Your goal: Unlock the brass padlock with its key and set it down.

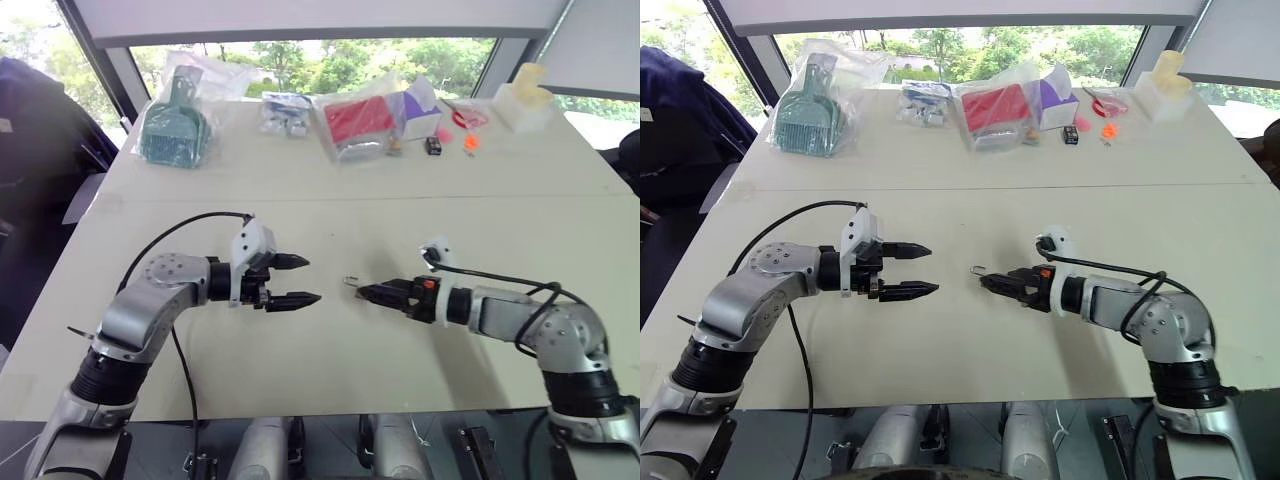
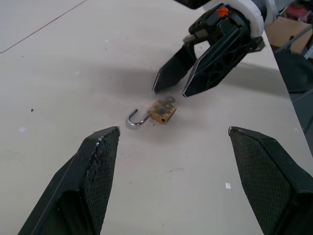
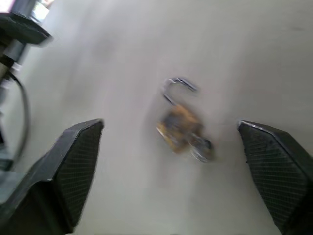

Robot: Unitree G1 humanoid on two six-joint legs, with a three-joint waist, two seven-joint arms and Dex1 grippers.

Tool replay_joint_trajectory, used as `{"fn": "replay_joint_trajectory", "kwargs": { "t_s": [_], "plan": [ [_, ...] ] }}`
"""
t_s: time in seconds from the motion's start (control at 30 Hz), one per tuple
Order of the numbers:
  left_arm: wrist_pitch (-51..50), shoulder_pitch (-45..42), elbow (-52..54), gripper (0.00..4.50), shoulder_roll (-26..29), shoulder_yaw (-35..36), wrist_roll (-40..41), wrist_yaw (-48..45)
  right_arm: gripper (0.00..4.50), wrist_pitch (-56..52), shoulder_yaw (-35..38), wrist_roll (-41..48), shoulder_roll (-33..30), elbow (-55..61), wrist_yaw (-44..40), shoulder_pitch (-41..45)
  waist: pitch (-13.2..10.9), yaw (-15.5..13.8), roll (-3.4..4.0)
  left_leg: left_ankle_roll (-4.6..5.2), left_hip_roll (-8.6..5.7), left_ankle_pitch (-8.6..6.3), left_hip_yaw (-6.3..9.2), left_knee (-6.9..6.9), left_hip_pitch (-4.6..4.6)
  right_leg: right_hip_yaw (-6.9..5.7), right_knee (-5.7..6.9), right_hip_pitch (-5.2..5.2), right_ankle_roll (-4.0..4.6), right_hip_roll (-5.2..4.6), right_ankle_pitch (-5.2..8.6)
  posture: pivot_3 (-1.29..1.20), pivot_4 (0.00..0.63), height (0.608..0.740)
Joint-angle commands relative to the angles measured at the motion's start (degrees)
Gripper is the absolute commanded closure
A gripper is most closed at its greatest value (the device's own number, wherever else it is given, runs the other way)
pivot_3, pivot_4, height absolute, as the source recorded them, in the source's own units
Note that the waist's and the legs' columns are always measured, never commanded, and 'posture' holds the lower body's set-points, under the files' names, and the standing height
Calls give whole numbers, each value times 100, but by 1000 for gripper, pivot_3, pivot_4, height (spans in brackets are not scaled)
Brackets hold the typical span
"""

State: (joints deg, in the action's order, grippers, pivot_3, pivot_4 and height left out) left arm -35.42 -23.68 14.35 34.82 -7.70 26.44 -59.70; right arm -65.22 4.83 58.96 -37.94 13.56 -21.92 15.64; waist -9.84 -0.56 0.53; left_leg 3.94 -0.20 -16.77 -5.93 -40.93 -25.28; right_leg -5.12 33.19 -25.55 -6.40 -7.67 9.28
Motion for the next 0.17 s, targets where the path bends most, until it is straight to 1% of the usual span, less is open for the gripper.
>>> {"fn": "replay_joint_trajectory", "kwargs": {
  "t_s": [0.03,0.07,0.17],
  "plan": [
    [41,-18,53,801,36,113,83,-1,41,342,314,-507,-707,643,-394,-402,0,-42,1,-1,0,0,0,0,-2,0,-1,-1,0,-1,0,0,150,735],
    [15,2,44,801,39,138,103,15,41,493,417,-621,-894,794,-542,-579,0,-36,-1,-1,-1,0,1,0,-2,0,-1,0,0,-1,1,0,150,735],
    [0,110,12,801,60,202,110,77,41,828,1104,-720,-1337,1300,-1003,-1285,0,-32,0,15,-1,-9,-1,0,-2,0,-6,1,-1,-1,1,0,150,735]
  ]
}}
